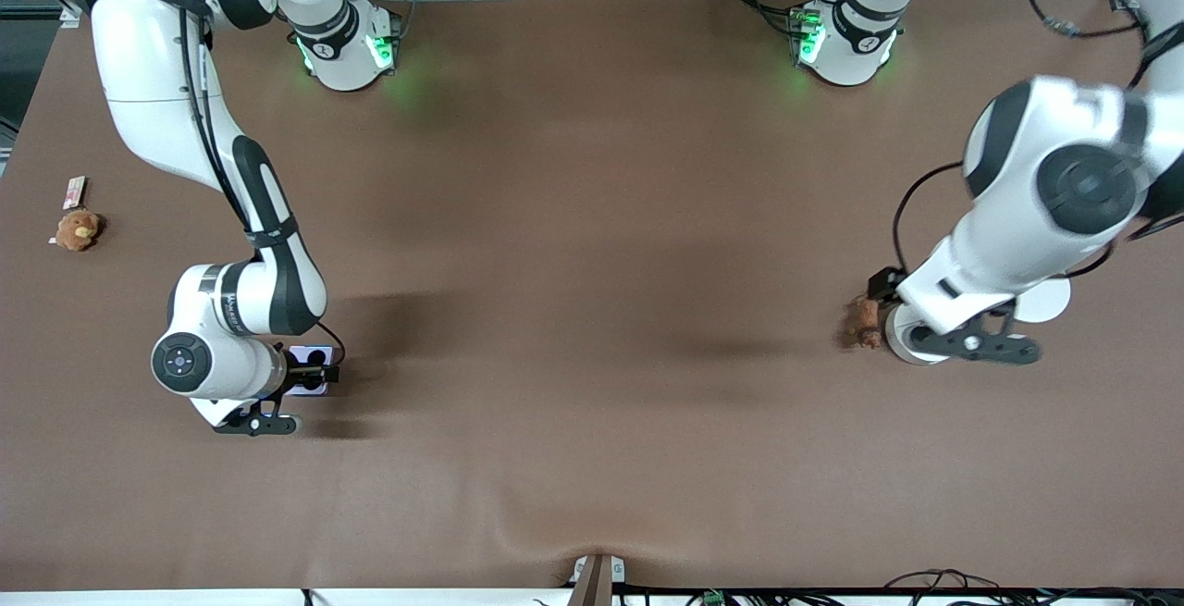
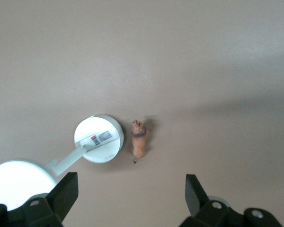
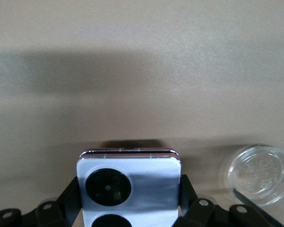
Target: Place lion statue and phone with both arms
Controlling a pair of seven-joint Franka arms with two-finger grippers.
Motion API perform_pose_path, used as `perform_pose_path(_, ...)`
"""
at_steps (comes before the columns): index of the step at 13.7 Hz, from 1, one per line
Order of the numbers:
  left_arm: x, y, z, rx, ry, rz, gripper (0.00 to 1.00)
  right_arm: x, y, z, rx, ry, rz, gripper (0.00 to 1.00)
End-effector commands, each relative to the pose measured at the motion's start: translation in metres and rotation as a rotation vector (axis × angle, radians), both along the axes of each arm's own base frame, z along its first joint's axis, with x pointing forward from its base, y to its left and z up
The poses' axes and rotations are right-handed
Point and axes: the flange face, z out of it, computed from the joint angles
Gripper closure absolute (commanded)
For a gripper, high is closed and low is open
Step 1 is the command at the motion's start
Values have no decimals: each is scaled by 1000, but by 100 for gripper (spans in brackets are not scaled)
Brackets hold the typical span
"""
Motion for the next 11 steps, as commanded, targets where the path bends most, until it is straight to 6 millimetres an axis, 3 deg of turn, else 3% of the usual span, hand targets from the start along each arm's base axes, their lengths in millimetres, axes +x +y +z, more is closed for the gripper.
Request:
perform_pose_path(1,-7,1,44,11,-29,9,0,3,-3,0,2,-11,10,51)
perform_pose_path(4,-30,1,95,3,-97,31,0,2,-3,-4,2,-5,10,46)
perform_pose_path(5,-37,1,107,5,-106,35,0,2,-3,-5,2,-3,10,36)
perform_pose_path(7,-48,7,129,-31,-127,58,0,2,-3,-6,2,-2,11,0)
perform_pose_path(11,-75,8,170,-78,-159,73,0,2,-3,-5,2,-2,11,0)
